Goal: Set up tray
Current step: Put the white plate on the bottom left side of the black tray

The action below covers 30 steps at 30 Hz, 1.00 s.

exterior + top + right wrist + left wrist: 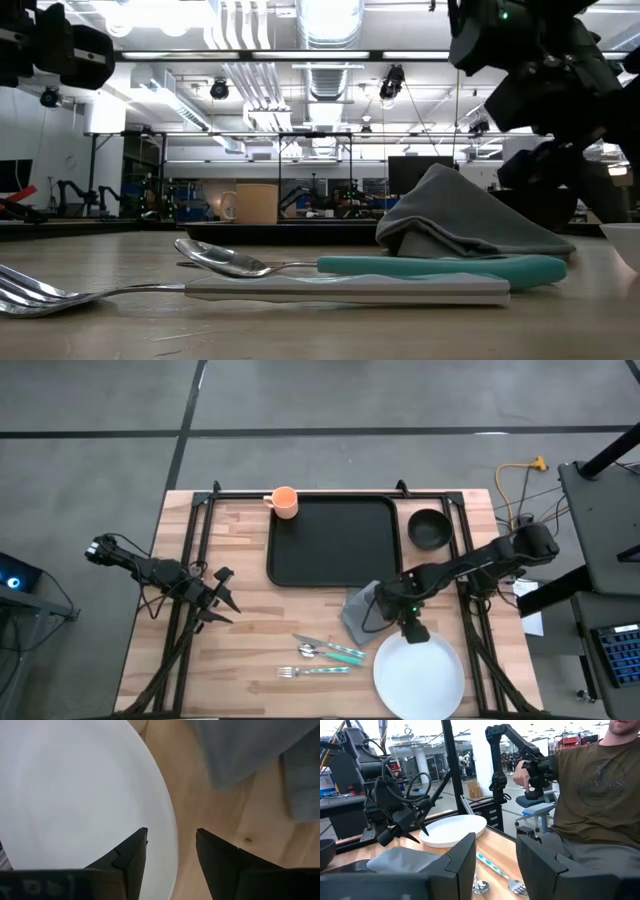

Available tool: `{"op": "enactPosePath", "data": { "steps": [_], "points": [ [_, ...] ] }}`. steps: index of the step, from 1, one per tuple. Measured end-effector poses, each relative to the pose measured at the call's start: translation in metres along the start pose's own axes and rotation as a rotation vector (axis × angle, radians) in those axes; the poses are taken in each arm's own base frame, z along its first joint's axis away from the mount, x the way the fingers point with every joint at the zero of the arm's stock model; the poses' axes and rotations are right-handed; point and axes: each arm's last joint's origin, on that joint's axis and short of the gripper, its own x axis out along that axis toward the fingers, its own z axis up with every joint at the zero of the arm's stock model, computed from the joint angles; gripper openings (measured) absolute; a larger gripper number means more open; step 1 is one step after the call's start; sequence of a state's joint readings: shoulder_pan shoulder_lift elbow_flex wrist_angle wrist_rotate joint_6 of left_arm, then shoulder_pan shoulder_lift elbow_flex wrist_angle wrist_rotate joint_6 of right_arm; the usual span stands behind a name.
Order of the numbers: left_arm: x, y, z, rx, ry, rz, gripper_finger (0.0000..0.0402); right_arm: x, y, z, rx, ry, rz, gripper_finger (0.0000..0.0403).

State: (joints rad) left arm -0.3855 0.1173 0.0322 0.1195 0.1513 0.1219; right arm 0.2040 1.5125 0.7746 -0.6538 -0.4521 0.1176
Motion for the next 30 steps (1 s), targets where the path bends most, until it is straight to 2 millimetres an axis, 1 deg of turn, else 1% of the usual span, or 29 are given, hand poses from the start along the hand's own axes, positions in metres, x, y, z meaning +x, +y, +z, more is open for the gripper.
{"op": "enactPosePath", "data": {
  "steps": [9, 15, 20, 26, 30],
  "points": [
    [0.000, 0.000, -0.001, -0.002, 0.009, -0.001, 0.0122, 0.016, -0.002, 0.002, -0.010, 0.053, -0.001, 0.0150],
    [0.000, 0.000, -0.001, -0.003, 0.012, -0.001, 0.0122, 0.022, -0.005, 0.002, -0.003, 0.079, -0.004, 0.0131],
    [0.000, 0.000, -0.001, -0.002, 0.011, -0.001, 0.0122, 0.026, -0.007, 0.002, 0.008, 0.097, -0.006, 0.0093],
    [0.000, 0.000, -0.001, -0.002, 0.011, -0.001, 0.0122, 0.028, -0.008, 0.002, 0.018, 0.108, 0.013, 0.0018],
    [0.000, 0.000, -0.001, -0.002, 0.011, -0.001, 0.0122, 0.025, -0.006, 0.002, 0.021, 0.098, 0.064, 0.0010]
  ]
}}
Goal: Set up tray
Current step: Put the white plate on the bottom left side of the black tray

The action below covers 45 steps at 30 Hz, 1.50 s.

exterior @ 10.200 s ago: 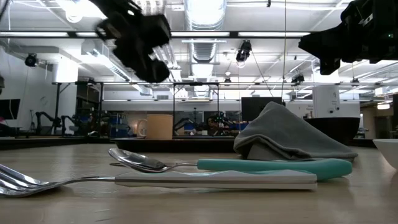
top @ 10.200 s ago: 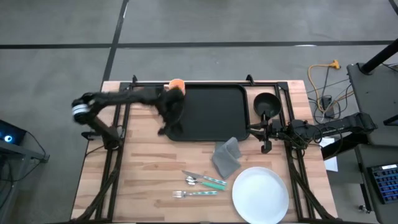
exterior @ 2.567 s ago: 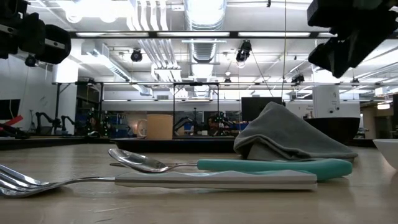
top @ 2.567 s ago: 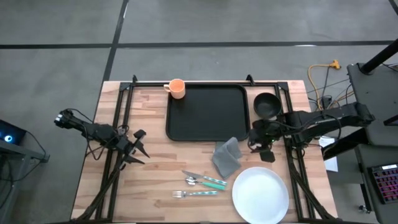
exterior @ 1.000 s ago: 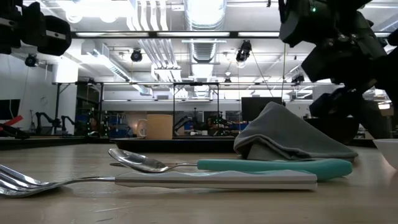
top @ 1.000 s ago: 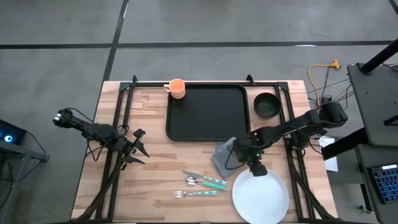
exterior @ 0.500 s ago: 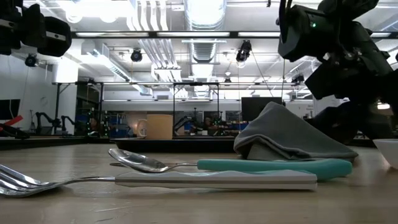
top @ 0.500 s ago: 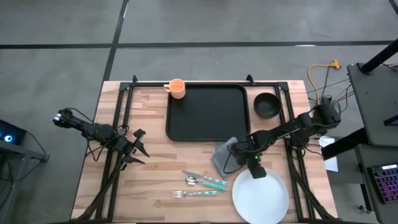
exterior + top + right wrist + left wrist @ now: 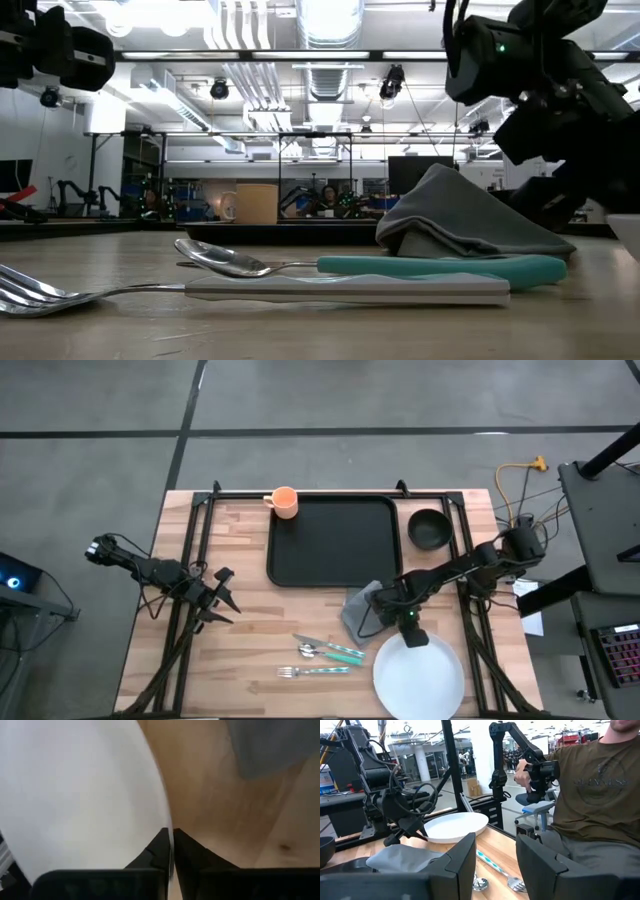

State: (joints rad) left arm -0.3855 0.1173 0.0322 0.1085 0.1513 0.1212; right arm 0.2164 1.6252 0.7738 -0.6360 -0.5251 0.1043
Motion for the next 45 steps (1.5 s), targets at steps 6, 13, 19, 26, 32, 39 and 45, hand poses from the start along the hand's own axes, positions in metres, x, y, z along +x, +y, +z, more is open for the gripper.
{"op": "enactPosePath", "data": {
  "steps": [6, 13, 19, 26, 32, 39, 45],
  "points": [
    [0.000, 0.000, 0.000, 0.000, 0.000, 0.000, 0.0122, -0.008, 0.002, 0.000, -0.010, -0.027, 0.071, 0.0009],
    [0.000, 0.000, 0.000, 0.000, 0.000, 0.000, 0.0122, -0.017, -0.002, 0.001, 0.007, -0.059, 0.187, 0.0009],
    [0.000, 0.000, 0.000, 0.000, 0.000, 0.000, 0.0122, -0.028, -0.015, 0.004, 0.052, -0.110, 0.213, 0.0009],
    [0.000, 0.000, 0.000, 0.000, 0.000, 0.000, 0.0122, -0.057, -0.015, 0.025, -0.001, -0.204, 0.203, 0.0009],
    [0.000, 0.000, 0.000, 0.000, 0.000, 0.000, 0.0122, -0.095, -0.019, 0.042, -0.009, -0.287, 0.186, 0.0009],
    [0.000, 0.000, 0.000, 0.000, -0.001, 0.000, 0.0122, -0.140, -0.052, 0.059, 0.071, -0.416, 0.142, 0.0009],
    [0.000, 0.000, 0.000, 0.000, 0.000, 0.000, 0.0122, -0.173, -0.101, 0.069, 0.174, -0.506, 0.104, 0.0009]
  ]
}}
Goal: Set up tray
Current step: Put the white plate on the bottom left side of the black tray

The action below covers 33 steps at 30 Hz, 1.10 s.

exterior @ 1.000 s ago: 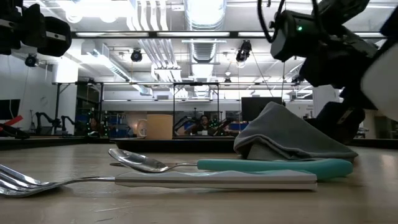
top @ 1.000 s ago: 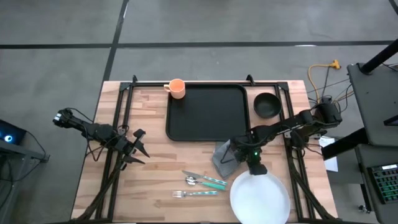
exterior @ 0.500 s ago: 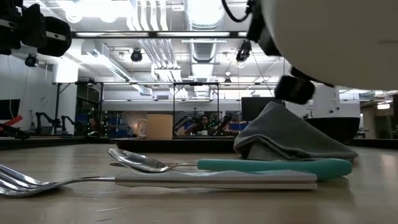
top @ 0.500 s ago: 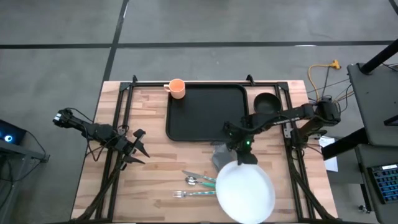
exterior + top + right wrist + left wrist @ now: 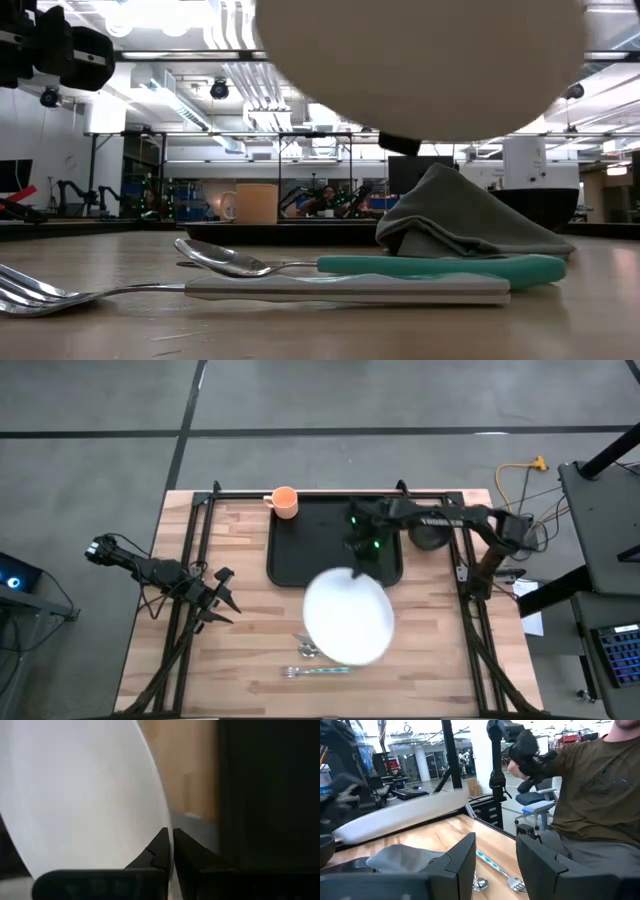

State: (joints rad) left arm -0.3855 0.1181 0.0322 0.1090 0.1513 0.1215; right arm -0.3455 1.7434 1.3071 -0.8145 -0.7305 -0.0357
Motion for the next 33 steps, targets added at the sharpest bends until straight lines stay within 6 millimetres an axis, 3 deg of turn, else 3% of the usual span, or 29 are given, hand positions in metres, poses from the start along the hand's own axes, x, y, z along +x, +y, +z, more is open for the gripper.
{"op": "enactPosePath", "data": {
  "steps": [7, 16, 23, 33],
  "points": [
    [0.000, 0.000, 0.001, 0.001, -0.006, 0.001, 0.0122, -0.018, -0.061, 0.024, 0.186, -0.046, -0.045, 0.0009],
    [0.000, 0.000, 0.000, 0.000, -0.001, 0.001, 0.0122, -0.012, -0.115, 0.041, 0.391, -0.064, -0.068, 0.0009],
    [0.000, 0.000, 0.000, 0.000, 0.000, 0.000, 0.0122, -0.010, -0.127, 0.065, 0.419, -0.102, -0.118, 0.0009],
    [0.000, 0.000, 0.000, 0.000, 0.002, 0.000, 0.0122, -0.032, -0.127, 0.097, 0.440, -0.216, -0.272, 0.0009]
  ]
}}
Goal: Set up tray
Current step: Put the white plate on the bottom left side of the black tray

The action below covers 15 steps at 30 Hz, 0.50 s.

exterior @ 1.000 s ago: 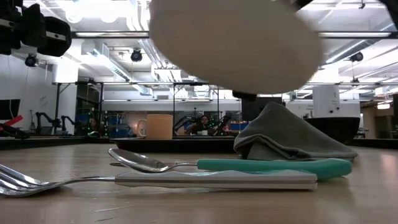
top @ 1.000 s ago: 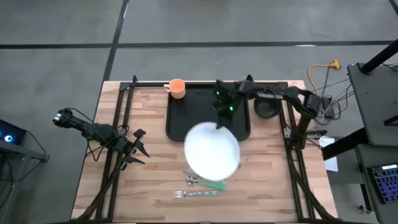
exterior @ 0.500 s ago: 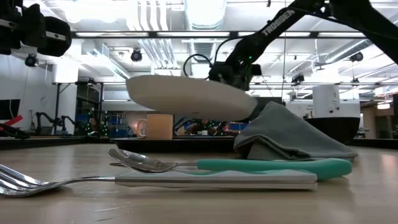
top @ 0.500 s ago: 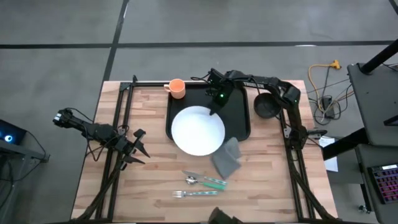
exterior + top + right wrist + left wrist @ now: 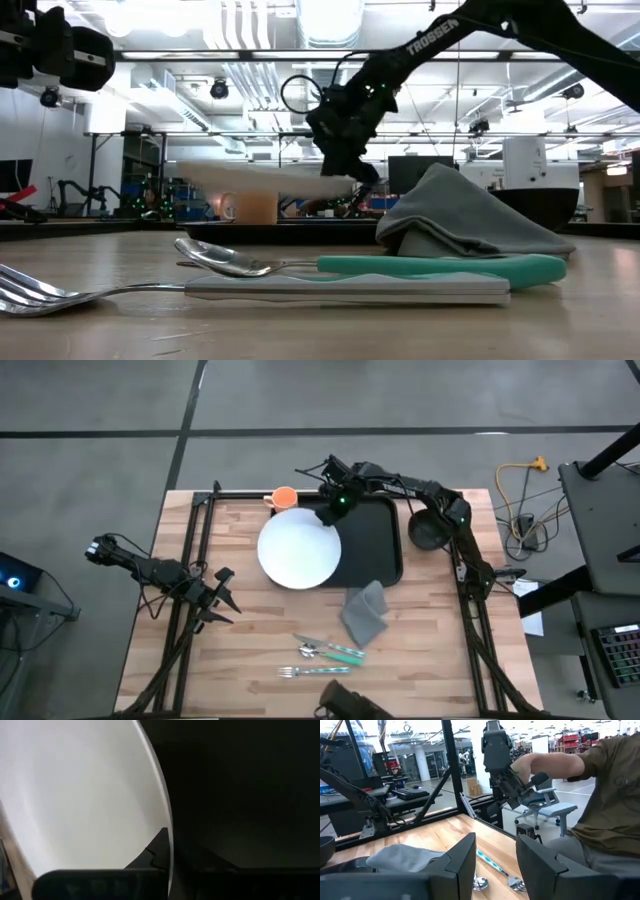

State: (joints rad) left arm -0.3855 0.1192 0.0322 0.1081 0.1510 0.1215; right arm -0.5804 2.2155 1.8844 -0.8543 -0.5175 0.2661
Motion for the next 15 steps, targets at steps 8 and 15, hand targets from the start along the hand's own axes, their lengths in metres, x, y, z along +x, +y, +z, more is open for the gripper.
{"op": "enactPosePath", "data": {
  "steps": [8, 15],
  "points": [
    [0.000, 0.000, 0.000, 0.000, 0.000, 0.000, 0.0122, 0.017, -0.013, 0.001, 0.050, 0.090, -0.020, 0.0008],
    [0.000, 0.000, -0.001, -0.001, 0.006, -0.001, 0.0122, 0.035, -0.035, 0.002, 0.101, 0.130, -0.032, 0.0008]
  ]
}}
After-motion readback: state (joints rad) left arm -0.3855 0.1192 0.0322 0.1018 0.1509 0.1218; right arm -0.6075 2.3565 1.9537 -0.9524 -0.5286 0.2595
